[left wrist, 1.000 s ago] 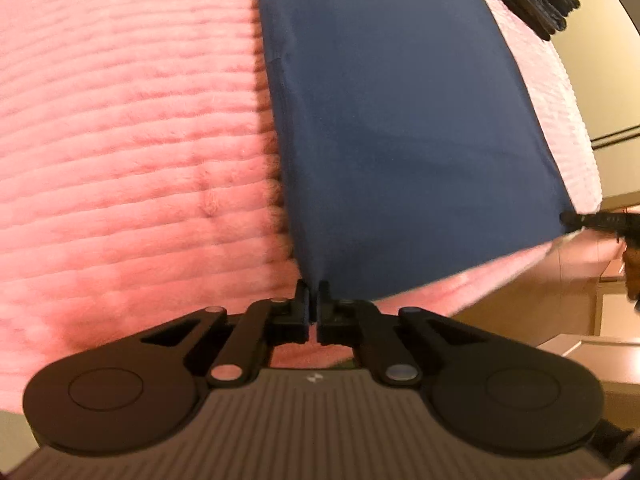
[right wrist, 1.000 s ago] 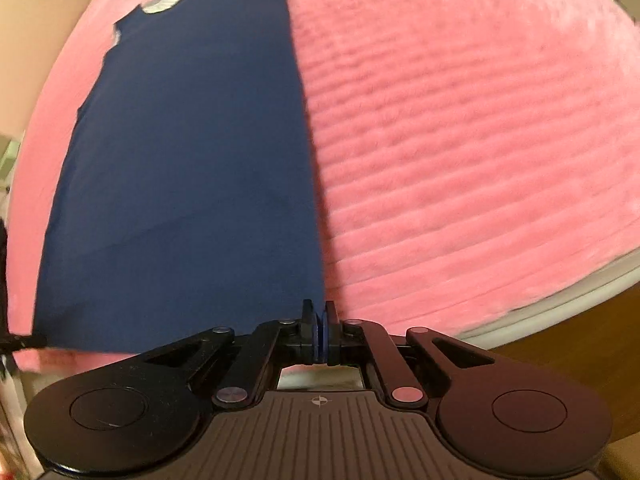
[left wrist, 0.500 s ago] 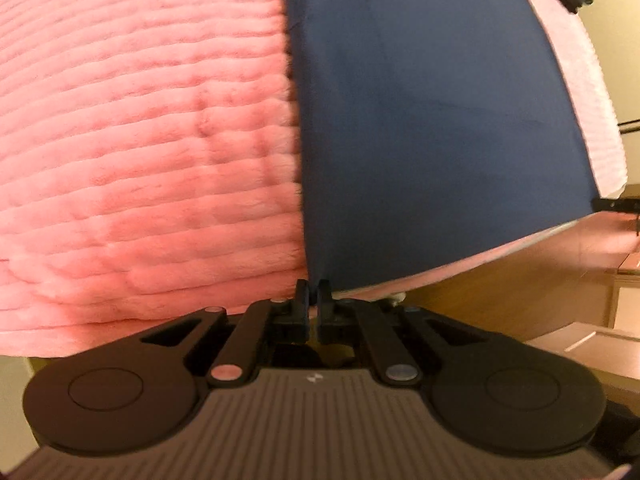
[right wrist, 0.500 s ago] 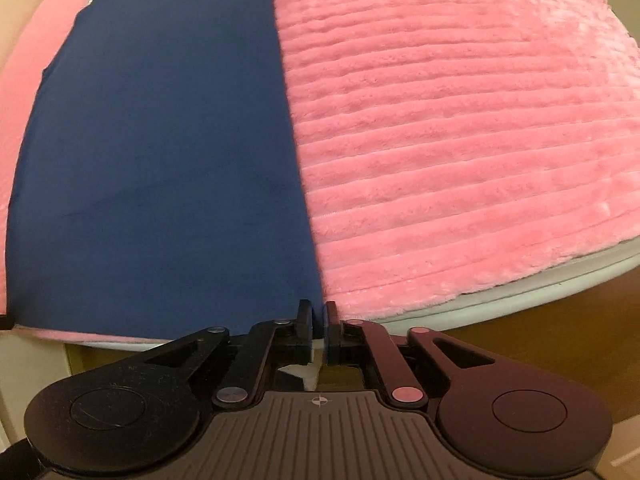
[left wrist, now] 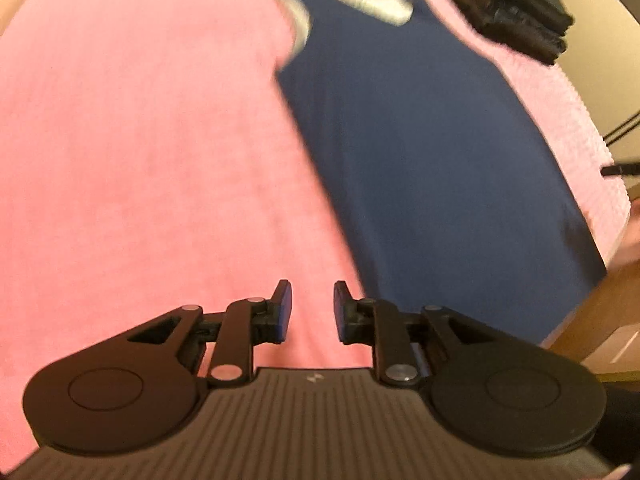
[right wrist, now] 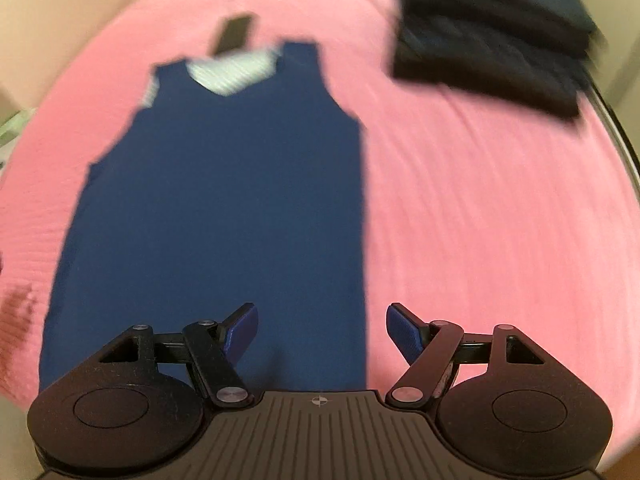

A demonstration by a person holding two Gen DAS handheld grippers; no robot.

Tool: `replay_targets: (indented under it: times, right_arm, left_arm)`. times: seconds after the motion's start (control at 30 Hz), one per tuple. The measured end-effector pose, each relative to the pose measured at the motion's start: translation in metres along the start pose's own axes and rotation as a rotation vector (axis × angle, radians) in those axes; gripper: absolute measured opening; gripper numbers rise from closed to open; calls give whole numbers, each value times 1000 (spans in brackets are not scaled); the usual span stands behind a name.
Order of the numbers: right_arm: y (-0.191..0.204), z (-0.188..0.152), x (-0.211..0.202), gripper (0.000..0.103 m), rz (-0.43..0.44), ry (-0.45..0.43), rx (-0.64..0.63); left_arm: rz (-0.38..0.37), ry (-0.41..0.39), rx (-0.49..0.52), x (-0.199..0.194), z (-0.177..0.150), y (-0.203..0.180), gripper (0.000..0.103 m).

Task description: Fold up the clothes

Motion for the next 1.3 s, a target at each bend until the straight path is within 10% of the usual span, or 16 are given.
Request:
replay_targets:
  times: [0.3,0.57,1.2,1.3]
  right_arm:
    - [-9,161,89,74,91,-30,-429]
    - [-34,250,158,62,138,-51,-500]
    - [-66,330,301,40,103,136,-654]
    - [-62,331,305,11,106,151,-653]
  left_arm:
    - [100,-166,206,70,181,-34,32]
    - [187,-183,349,149,296,-48,35]
    - [101,-113,412,262,373,-8,36]
    - [62,-91,395,263,374,-5,31]
Point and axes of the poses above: each gripper's, at about its wrist camera, not at the fingertips, and x roughly the way its jaws point, y to its left, z to its top, the point moved 8 cm from there along x, roughly the way its jaws point, and after that the axes turned 7 degrees about z, right-handed, at the moved point
